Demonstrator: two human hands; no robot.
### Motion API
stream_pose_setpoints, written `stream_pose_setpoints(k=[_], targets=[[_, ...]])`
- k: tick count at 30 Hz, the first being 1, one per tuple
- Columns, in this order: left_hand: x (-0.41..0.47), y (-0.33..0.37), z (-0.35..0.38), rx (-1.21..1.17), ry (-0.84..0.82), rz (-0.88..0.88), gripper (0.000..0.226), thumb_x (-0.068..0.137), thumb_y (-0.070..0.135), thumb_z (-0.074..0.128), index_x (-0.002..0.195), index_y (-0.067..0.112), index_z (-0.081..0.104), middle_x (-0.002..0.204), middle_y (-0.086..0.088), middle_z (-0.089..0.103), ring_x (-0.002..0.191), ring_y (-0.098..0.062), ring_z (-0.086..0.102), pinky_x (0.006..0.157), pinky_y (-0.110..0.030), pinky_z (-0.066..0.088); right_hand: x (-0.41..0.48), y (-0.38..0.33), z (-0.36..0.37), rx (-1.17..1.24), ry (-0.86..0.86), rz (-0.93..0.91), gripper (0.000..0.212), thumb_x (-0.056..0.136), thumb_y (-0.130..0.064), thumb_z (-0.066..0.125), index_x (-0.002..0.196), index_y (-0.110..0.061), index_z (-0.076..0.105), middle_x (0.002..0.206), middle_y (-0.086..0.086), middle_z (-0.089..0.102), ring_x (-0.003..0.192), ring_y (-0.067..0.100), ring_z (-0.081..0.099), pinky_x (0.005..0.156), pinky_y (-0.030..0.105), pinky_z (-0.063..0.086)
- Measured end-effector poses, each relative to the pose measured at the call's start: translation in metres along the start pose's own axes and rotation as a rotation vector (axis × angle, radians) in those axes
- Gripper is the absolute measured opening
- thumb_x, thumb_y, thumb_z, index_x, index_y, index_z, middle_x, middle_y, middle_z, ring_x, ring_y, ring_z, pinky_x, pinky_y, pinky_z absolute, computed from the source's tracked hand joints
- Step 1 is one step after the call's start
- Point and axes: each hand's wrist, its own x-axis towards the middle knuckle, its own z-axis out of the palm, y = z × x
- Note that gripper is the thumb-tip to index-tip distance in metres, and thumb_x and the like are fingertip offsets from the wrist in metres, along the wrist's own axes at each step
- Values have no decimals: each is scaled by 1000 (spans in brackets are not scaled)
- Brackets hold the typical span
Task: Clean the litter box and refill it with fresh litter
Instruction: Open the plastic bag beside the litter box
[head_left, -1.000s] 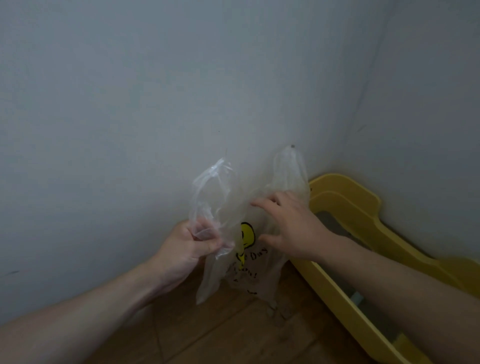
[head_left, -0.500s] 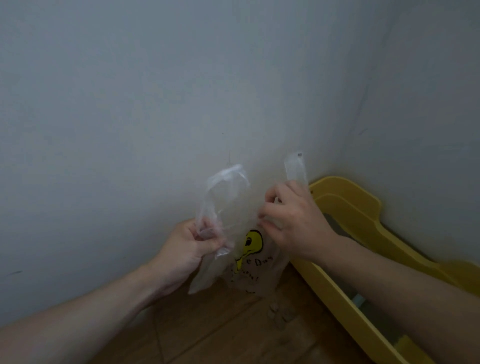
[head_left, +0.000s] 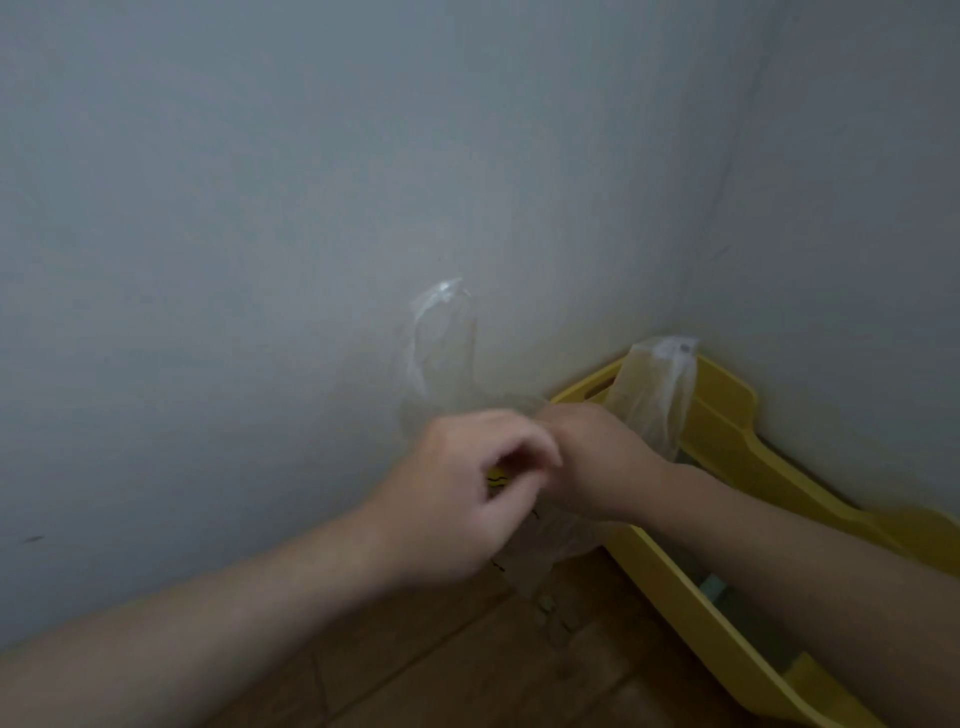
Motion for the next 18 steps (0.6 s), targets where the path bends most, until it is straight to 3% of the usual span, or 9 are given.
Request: stream_pose_setpoints(k=[2,4,8,13,15,18], targets=[[26,-5,3,-55,20,-108,27,82,-1,65,78,26,65,75,11,66,72,-7,64,66,-25,54,0,0,1,62,-40,26,9,79,-23,63,81,-14,66,75,4,69,64,21,63,56,23,45],[42,-18,8,-93,16,-290,37,79,-6,60,70,30,61,69,7,66,63,-7,62,58,-25,53,-1,1,1,83,-89,39,10,81,-23,63,80,-14,66,77,2,68,67,22,62,58,39,53],[53,-47,11,-18,-260,-481,31,76,-6,58,68,23,66,66,7,68,58,2,59,59,-21,50,-9,-3,-3,90,-110,38,10,80,-25,67,74,-18,63,71,0,64,65,23,60,57,39,50],[42,-76,15,-16,-517,-543,13,76,12,76,84,22,77,80,5,76,77,-9,70,74,-34,59,-14,-8,-2,65,-195,144,13,87,-31,65,81,-22,58,74,-2,65,68,20,59,61,40,48],[35,-86,16,-7,-599,-536,29,75,19,81,103,25,75,97,10,75,91,-6,69,85,-34,57,-16,-7,0,94,-236,187,15,88,-33,64,80,-24,55,73,-3,62,70,19,57,63,40,47],[21,-94,17,-13,-672,-532,85,67,29,89,141,32,48,138,19,52,115,-2,55,94,-25,48,-18,-5,4,184,-379,243,29,90,-46,60,73,-22,56,69,-4,59,71,17,59,63,40,48]])
